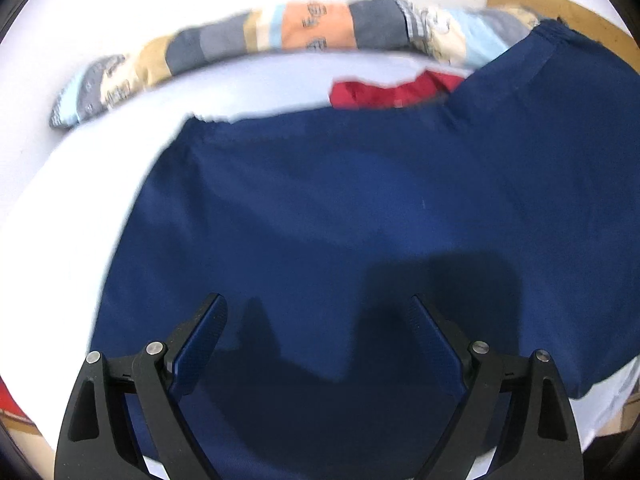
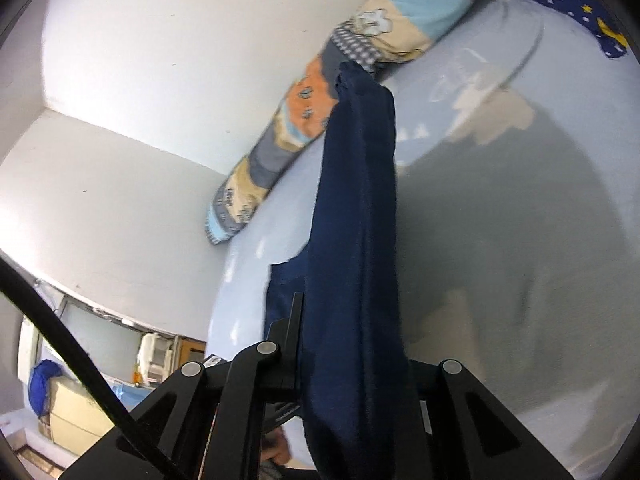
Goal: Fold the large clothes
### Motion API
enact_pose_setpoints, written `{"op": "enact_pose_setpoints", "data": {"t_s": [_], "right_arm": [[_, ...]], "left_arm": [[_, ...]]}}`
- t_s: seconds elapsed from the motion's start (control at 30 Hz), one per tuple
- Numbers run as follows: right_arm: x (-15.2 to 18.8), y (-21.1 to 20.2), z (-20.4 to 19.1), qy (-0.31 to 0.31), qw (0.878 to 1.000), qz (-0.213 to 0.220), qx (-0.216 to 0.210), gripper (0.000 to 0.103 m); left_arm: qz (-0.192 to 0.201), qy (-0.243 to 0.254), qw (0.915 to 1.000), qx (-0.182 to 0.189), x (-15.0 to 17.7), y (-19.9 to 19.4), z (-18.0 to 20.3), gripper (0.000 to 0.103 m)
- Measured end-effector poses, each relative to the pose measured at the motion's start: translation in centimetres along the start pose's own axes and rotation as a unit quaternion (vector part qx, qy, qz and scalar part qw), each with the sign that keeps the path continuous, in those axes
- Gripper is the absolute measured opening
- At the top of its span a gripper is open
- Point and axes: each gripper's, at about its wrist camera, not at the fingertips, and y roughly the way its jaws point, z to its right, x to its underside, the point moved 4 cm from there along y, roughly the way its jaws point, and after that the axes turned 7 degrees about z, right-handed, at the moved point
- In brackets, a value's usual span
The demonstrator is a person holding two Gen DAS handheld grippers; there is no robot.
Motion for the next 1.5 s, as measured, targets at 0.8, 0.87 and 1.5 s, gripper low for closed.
{"op": "enact_pose_setpoints", "data": {"t_s": [0.8, 0.87, 1.5], "right_arm": [[1.8, 2.9, -6.1, 0.02, 0.998, -0.001, -0.059, 0.015], [2.5, 3.2, -5.6, 0.017, 0.999, -0.012, -0.041, 0.013], [1.1, 0.8, 2.9, -0.01, 0.997, -0.016, 0.076, 0.015]], "left_arm": [[0.063, 0.043, 0.9967, -0.029, 3.6, -1.1, 5.6, 0.083], [0.068, 0.018, 0.9974, -0.012, 3.0, -1.5, 5.1, 0.082], [0.049, -0.001, 0.9987, 0.018, 1.9, -1.7, 3.9, 0.083]]}}
